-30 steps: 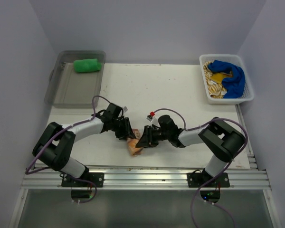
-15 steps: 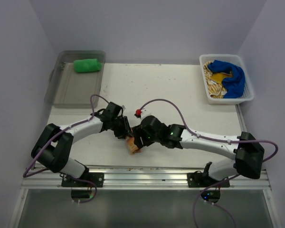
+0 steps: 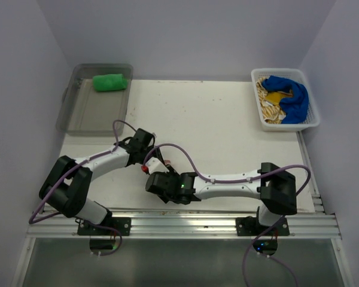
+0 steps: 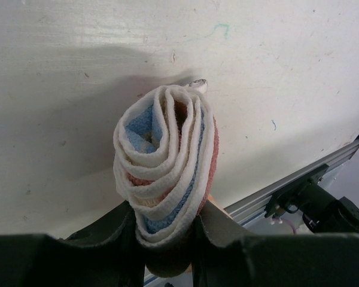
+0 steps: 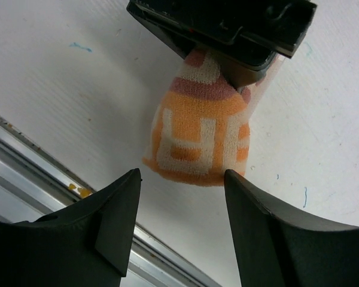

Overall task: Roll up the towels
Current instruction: Place the rolled towel into the container

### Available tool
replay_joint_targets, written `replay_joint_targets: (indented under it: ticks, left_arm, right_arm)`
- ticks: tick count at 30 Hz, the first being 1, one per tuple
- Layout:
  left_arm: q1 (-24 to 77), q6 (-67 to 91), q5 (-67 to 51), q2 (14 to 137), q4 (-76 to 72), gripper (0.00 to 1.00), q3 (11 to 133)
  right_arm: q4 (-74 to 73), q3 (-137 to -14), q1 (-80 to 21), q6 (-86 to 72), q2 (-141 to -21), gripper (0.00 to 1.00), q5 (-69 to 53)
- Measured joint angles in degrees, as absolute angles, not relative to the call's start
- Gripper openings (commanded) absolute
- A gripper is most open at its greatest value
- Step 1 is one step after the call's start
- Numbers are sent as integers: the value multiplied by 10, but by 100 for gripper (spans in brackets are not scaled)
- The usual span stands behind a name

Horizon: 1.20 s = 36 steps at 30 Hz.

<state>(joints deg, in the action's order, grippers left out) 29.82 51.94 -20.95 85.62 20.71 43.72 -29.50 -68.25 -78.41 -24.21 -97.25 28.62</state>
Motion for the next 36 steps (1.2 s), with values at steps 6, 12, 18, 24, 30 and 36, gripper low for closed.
replay_joint_targets:
  ticks: [6, 12, 18, 24, 30, 36]
  left_arm:
    - [298, 530, -203, 852, 206, 19, 434]
    - [298, 534, -197, 851, 206, 22, 434]
    - [298, 535, -194, 851, 206, 41, 434]
    - [298, 540, -192, 845, 207, 65, 434]
    - [298, 533, -175, 840, 235, 78, 453]
    - [298, 522, -154, 823, 257, 82, 480]
  right_arm:
    - [-294, -694, -785, -224, -1011, 62, 320]
    - [-288, -700, -787, -220, -1049, 57, 342]
    - [-277, -691, -787, -231, -1050, 24, 350]
    - [-236, -651, -782, -257, -1035, 0, 338]
    - [-189, -601, -748, -283, -989, 0, 278]
    - [-111, -525, -685, -316, -927, 0, 174]
